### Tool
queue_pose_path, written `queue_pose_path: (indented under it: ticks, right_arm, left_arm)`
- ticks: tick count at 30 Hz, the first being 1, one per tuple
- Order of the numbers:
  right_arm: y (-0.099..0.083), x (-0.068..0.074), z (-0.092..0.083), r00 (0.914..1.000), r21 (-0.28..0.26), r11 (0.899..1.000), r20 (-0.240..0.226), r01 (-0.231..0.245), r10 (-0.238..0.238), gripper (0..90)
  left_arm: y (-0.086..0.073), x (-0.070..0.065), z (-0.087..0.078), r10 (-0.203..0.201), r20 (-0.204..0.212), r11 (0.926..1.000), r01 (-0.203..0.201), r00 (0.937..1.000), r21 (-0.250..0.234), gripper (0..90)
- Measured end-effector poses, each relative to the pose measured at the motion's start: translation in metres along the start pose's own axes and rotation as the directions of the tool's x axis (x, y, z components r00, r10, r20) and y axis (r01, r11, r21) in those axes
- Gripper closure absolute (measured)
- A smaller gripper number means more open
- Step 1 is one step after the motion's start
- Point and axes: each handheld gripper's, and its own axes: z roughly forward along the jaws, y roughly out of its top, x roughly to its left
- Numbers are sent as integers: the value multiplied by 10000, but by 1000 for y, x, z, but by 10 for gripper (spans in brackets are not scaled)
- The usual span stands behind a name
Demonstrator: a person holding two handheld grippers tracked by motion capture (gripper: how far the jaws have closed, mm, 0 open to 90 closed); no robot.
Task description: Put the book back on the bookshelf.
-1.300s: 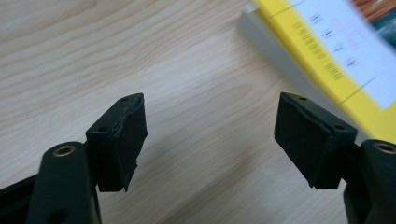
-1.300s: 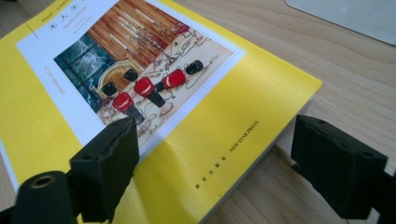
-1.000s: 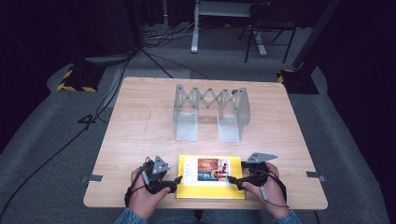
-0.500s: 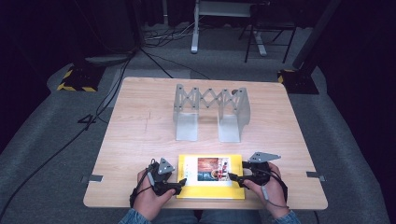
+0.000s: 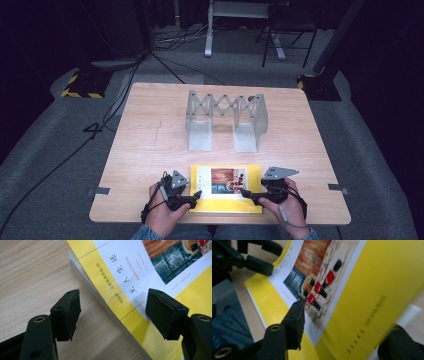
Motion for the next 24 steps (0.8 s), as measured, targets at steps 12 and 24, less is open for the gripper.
queue_pose_path:
  ticks: [12,24]
  right_arm:
    - [10,6,6,9897,729,9963,-1387,465,-360,864]
    - [23,13,-8,9754,3,9995,-2183,326,-317,872]
  left_arm:
    - [-3,0,-4,-339,235,9994,342,9991,-113,270]
    - [-13,-13,-37,218,-30,9998,-218,9998,0,213]
